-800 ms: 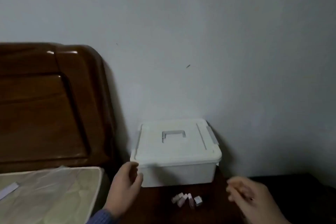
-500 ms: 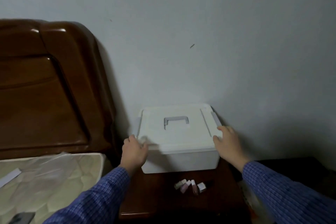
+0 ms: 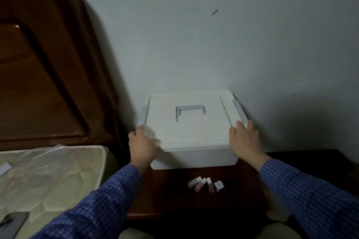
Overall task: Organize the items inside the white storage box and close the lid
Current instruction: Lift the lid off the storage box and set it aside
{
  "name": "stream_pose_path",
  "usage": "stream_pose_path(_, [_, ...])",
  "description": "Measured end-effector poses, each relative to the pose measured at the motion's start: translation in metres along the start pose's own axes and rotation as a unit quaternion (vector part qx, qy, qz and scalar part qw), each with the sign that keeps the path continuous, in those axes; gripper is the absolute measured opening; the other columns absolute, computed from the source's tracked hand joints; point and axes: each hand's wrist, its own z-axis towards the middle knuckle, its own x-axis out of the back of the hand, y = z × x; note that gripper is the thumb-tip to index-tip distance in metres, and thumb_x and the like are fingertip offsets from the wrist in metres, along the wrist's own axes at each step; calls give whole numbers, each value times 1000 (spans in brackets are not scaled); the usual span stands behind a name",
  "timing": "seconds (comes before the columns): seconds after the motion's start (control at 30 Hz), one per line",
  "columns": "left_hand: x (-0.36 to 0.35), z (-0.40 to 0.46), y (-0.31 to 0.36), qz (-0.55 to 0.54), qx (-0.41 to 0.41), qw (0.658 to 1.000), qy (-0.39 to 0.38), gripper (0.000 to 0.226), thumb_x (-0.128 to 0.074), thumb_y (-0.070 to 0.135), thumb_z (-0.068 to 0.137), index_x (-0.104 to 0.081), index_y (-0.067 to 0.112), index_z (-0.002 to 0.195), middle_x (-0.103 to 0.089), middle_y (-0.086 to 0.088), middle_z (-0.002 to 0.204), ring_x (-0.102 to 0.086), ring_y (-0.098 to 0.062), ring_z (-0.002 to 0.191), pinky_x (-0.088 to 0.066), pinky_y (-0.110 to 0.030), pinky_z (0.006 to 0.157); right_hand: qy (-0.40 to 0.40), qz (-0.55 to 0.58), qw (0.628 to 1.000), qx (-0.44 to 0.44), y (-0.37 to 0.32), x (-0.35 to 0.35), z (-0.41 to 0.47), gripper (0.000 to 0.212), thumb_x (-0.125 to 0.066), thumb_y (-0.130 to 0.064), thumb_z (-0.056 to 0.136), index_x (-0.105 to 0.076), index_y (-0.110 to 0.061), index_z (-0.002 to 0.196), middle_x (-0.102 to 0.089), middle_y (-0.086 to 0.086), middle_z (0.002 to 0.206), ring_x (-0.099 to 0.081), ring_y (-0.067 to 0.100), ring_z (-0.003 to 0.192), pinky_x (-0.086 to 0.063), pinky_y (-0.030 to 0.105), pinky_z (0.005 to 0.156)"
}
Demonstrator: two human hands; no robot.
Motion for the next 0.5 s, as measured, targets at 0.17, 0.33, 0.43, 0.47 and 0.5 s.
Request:
stream_pose_path(0.17, [3,2,-2,-19,7,1000,-7,61,-44,4,94,-30,14,152,-31,-16,145,-48,-40,120,-45,-46,103,9,-17,1000,14,-2,3,-6,38,-29,-35,105,-49,-8,122,-40,23,135,-47,36,105,-38,40,79])
stream_pose_path(0.33, [6,-9,-7,-16,1,1000,-6,60,-45,4,94,-31,13,152,-33,-17,144,-48,-41,121,-43,-47,105,3,-8,1000,8,3,3,-22,40,-29,-38,104,-47,-9,125,-35,24,139,-47,37,106,-39,40,82])
stream_pose_path(0.43, [9,-17,-10,-21,1,1000,-12,60,-45,2,94,-30,13,151,-32,-17,145,-47,-41,122,-42,-47,106,-8,0,1000,10,5,6,-26,44,-29,-39,104,-46,-8,130,-31,25,144,-46,41,113,-43,43,92])
stream_pose_path(0.47, [10,-19,-10,-22,1,1000,-15,61,-46,1,93,-30,13,151,-32,-17,145,-47,-41,122,-43,-48,107,-13,5,1000,7,6,7,-26,46,-30,-40,104,-45,-8,132,-31,24,144,-46,41,114,-43,43,92])
stream_pose_path(0.5, [11,-20,-10,-24,3,1000,-17,61,-47,0,93,-30,13,150,-32,-17,145,-47,-41,122,-43,-49,107,-17,14,1000,5,7,7,-25,48,-31,-42,104,-43,-7,135,-31,23,144,-45,40,115,-44,43,92])
